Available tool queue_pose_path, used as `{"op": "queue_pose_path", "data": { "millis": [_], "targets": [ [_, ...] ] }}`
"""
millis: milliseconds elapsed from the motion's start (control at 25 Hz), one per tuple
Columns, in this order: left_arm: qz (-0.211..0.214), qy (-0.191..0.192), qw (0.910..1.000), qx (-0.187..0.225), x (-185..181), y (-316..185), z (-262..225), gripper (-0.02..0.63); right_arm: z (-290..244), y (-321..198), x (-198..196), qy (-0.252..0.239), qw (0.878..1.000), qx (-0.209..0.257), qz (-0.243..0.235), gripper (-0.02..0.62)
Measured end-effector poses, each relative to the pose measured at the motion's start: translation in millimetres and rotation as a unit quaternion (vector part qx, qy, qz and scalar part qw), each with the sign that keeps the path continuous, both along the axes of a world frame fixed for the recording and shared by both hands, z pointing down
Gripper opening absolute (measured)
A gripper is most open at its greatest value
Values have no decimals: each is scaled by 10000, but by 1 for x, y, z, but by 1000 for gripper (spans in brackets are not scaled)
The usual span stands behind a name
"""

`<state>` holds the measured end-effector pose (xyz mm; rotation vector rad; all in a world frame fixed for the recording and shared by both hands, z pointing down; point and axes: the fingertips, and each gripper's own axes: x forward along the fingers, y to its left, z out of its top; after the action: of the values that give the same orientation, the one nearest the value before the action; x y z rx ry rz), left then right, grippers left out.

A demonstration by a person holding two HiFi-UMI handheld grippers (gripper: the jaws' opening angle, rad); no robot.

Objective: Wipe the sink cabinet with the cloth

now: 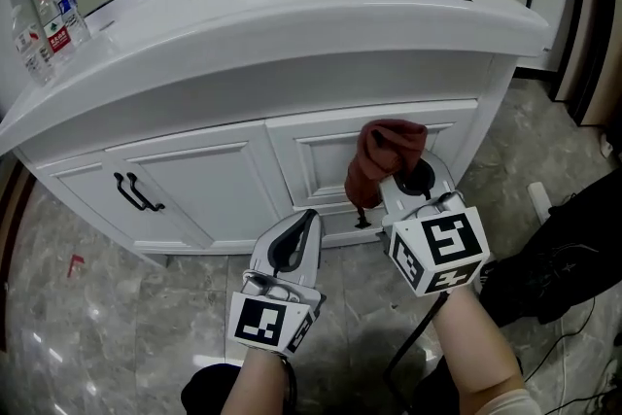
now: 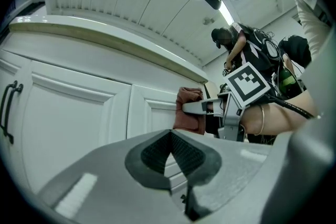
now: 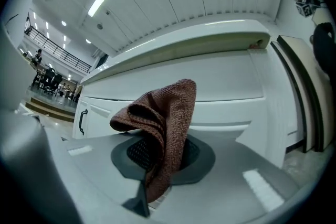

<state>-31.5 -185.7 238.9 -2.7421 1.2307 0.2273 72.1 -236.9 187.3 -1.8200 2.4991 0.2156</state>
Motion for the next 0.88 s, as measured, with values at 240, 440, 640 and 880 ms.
{"op": "queue_pose_path", "data": {
  "millis": [240,440,640,880],
  "targets": [
    [158,-48,9998,85,26,9,-12,0,-5,9,61,-24,9990,-97,432,80],
    [120,62,9997,190,37,10,-29,0,-6,13,96,-90,9977,-117,664,80],
    [-35,51,9999,109,24,21,-5,0,-2,17,107,-263,9955,-123,897,80],
    [-246,45,9996,-123,-3,18,24,0,12,25,36,-797,9964,-245,142,78]
  ]
}}
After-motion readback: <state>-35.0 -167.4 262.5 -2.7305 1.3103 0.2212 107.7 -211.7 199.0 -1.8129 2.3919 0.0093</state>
